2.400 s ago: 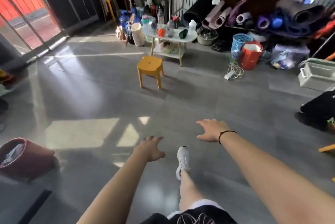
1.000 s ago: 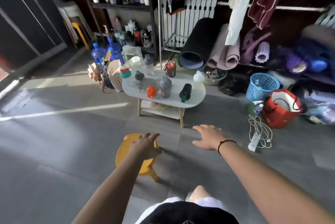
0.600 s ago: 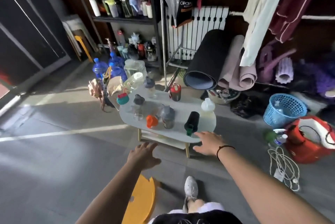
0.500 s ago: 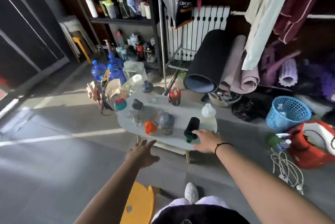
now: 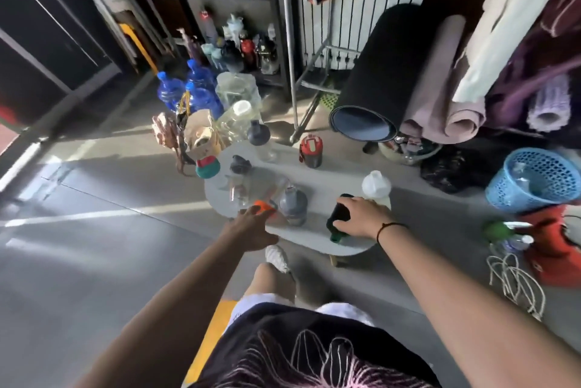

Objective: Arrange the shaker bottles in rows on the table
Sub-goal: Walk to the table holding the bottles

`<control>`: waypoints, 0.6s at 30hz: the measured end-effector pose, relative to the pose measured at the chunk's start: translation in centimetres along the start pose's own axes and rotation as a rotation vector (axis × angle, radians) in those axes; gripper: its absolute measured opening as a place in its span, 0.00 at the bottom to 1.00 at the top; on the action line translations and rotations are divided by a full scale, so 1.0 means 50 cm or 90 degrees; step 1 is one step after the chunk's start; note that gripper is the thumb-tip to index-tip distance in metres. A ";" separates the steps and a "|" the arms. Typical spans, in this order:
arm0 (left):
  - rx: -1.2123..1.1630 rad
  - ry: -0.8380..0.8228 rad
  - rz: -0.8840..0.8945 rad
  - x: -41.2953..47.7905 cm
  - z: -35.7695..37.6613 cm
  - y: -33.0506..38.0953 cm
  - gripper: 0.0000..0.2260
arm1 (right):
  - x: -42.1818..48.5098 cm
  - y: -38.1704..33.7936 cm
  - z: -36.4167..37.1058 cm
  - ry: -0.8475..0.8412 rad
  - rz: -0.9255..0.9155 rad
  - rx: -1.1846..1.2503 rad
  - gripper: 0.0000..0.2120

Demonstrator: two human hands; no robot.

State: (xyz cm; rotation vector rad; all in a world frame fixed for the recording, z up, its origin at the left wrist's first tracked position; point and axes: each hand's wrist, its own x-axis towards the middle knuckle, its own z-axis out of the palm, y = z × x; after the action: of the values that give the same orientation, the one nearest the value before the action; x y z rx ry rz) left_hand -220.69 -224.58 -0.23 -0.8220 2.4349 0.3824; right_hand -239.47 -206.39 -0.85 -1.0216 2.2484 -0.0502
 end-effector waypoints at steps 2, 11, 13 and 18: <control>0.026 0.009 0.027 0.034 -0.028 0.007 0.35 | 0.010 0.015 -0.002 0.005 0.026 0.037 0.31; 0.133 0.016 0.198 0.214 -0.125 -0.021 0.35 | 0.105 0.007 -0.002 0.054 0.171 0.172 0.26; 0.139 -0.008 0.230 0.259 -0.137 -0.059 0.36 | 0.131 -0.021 0.016 0.062 0.219 0.241 0.27; -0.105 -0.099 0.255 0.337 -0.138 -0.169 0.26 | 0.206 -0.125 0.092 0.046 0.320 0.361 0.27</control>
State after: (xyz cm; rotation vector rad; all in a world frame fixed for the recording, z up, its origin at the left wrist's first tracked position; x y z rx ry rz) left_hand -229.45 -242.00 -5.00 -0.3440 2.4351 0.7747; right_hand -237.60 -216.75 -8.29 -0.1519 2.2898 -0.4802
